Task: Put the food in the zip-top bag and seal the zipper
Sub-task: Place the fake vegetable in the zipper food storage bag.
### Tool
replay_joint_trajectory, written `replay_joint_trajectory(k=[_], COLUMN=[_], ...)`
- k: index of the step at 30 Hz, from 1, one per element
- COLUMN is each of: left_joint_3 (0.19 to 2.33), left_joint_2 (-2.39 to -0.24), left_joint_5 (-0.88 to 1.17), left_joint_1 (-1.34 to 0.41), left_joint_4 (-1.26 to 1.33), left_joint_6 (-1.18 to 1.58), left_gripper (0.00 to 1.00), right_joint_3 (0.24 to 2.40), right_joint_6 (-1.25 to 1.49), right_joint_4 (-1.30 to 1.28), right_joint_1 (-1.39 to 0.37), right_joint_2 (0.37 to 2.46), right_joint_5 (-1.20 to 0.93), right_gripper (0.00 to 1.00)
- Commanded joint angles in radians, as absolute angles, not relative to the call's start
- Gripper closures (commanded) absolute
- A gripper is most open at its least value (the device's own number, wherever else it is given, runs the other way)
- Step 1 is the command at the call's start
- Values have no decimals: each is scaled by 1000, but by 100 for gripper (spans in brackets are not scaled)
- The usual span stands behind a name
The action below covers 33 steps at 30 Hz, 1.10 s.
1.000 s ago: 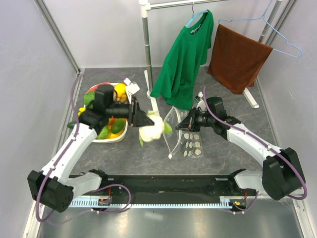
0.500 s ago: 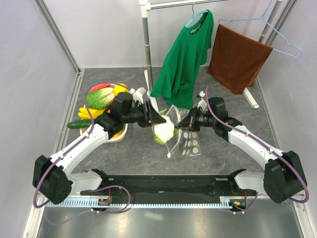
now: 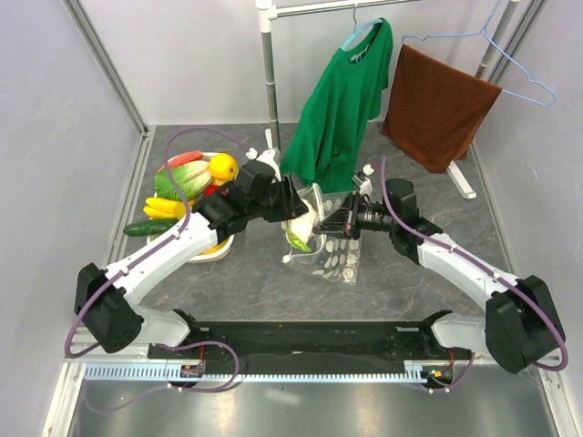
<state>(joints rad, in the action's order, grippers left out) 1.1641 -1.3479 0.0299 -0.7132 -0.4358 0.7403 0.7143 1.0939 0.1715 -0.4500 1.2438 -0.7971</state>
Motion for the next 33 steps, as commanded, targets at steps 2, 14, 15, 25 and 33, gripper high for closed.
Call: replay_joint_trajectory(k=[2,14,15,25,33], left_joint_3=[1207,1125,1105,988,894], left_joint_2=[-1338,-1232,-1191,-948,-1000], left_joint_5=[-207,-114,-66,253,429], left_joint_1=[-837,-890,-879,-646,-543], left_joint_4=[-449,-407,-403,-400,-447], left_joint_6=[534,502,502,454,465], left_gripper=[72,24,20,9,23], right_joint_3=[721,690,689,637,679], right_joint_6=[1196,1281,1279,1301,1279], right_joint_4=[360,506,506,598,628], right_joint_1=[-454,-456,-456,-451,-453], right_joint_2=[1244,1285,1284,1273,1258], right_joint_5=[-865,-870,-877,-926,-1000], right_gripper=[100,100,100,100,100])
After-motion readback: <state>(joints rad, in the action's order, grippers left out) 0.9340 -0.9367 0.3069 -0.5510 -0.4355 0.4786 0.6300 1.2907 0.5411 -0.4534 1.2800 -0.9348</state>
